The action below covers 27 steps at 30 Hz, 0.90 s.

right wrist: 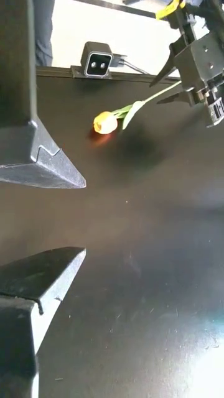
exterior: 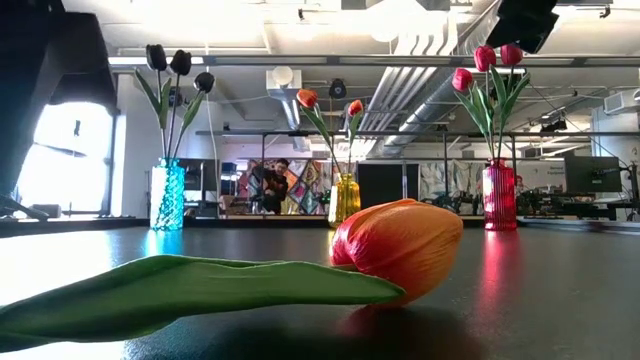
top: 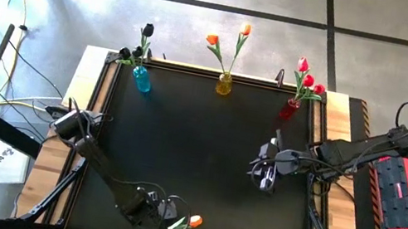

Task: Sort flowers into vase by color
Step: Put the orange flower into the yellow vase

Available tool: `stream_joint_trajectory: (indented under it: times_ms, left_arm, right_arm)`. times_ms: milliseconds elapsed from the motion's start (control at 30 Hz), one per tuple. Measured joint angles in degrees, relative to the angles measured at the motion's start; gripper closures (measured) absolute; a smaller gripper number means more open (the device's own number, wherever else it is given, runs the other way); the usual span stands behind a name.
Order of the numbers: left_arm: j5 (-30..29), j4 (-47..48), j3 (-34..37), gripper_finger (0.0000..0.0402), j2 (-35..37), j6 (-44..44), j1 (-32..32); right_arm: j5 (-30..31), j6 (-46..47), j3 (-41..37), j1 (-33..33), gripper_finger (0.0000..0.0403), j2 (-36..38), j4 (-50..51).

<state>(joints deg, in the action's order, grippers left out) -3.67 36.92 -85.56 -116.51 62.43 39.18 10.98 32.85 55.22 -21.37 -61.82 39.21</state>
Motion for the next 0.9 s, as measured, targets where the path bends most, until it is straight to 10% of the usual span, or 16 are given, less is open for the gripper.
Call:
stream_joint_trajectory:
  times_ms: [900]
  left_arm:
    - [2.3, -3.5, -0.3, 0.0317, -7.4, 0.5, -0.2]
  right_arm:
    - [0.9, 0.4, 0.1, -0.2, 0.0249, 0.0, 2.1]
